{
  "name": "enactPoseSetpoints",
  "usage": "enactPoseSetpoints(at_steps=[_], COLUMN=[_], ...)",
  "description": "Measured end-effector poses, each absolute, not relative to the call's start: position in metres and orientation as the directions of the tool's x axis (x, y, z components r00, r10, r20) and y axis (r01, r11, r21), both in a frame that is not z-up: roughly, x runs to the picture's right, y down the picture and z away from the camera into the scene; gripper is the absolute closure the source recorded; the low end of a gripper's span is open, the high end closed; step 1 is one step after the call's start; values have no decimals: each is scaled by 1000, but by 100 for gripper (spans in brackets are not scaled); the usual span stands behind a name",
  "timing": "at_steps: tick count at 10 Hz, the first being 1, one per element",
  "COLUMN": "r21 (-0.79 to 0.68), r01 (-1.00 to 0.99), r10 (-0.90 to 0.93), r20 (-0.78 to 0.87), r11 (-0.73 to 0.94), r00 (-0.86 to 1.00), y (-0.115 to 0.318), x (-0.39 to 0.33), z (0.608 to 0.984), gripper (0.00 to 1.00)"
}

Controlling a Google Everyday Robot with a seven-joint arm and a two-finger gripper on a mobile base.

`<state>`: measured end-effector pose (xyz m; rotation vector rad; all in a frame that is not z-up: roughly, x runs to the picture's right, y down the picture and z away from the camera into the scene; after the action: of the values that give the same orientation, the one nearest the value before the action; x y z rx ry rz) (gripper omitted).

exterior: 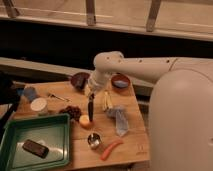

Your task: Place brush in paper cup

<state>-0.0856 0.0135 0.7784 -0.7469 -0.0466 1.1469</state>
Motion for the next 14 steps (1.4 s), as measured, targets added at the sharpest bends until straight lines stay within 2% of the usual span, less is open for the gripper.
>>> enactPoseSetpoints(at_steps=[3, 10, 14], r21=[-632, -645, -675], r01=[-734, -724, -665], r10=[810, 808, 739], r20=[-281, -277, -262], r11=[248, 245, 319], r00=[515, 520, 620], y=[12, 17, 32], x=[-123, -124, -169], z=[765, 768, 775], gripper=[100, 100, 100])
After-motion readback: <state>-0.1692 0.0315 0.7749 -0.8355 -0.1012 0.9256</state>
